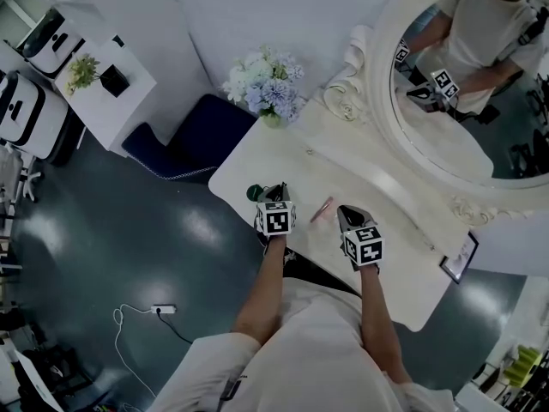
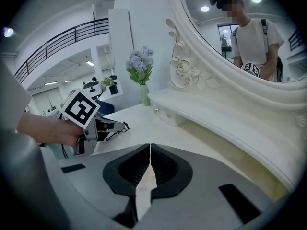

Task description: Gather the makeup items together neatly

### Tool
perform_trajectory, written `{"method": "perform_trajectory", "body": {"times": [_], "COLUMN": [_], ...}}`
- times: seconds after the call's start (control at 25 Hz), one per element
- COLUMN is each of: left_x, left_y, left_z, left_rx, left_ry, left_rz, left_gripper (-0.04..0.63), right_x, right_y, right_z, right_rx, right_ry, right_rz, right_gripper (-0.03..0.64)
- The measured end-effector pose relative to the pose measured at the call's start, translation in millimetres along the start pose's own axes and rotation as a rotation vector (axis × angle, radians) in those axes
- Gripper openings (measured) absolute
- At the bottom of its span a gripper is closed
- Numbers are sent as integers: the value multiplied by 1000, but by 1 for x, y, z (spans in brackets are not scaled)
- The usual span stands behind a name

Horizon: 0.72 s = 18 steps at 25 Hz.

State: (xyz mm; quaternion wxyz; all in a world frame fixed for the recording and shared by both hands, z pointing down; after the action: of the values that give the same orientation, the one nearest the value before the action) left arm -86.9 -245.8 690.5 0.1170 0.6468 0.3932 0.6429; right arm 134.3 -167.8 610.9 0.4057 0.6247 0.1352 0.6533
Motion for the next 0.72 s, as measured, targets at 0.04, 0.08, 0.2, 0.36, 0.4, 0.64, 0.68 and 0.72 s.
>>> {"method": "perform_trajectory", "body": {"times": [0.04,0.08,0.2,0.36,0.4,0.64,0.68,0.72], "left_x": [2,2,-3,-18,-20,-8,-2,5], "left_y": [2,4,1,-12,-16,-26,-26,-27], "left_z": [-1,-2,-1,7,10,57,67,77], "left_rx": [-9,-16,-25,-29,-30,115,155,195], "left_ry": [-3,-5,0,57,93,271,281,301], "left_rz": [2,4,17,59,73,98,85,67], "left_gripper": [35,37,82,116,120,120,120,120], "right_x": [1,2,5,6,6,9,9,9], "right_y": [-1,-1,-1,-3,-3,-3,-4,-4], "right_z": [1,1,0,1,1,8,8,7], "right_rx": [1,2,5,7,8,22,25,27], "right_ry": [1,0,-5,0,3,36,39,40], "right_rz": [0,-1,-5,1,4,24,28,30], "right_gripper": [43,41,43,41,43,42,41,41]}}
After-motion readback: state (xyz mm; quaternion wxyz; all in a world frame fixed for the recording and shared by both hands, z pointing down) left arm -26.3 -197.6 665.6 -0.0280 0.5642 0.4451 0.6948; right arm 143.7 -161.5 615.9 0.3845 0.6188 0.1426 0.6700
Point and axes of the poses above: the fingertips, and each gripper's own axes: y forward along the fingers, z to its right, x out of its underside, the point moved 9 cm from there along -y, backward along the fingers, and after that the axes turned 6 degrees about y, right-handed, at the moved point
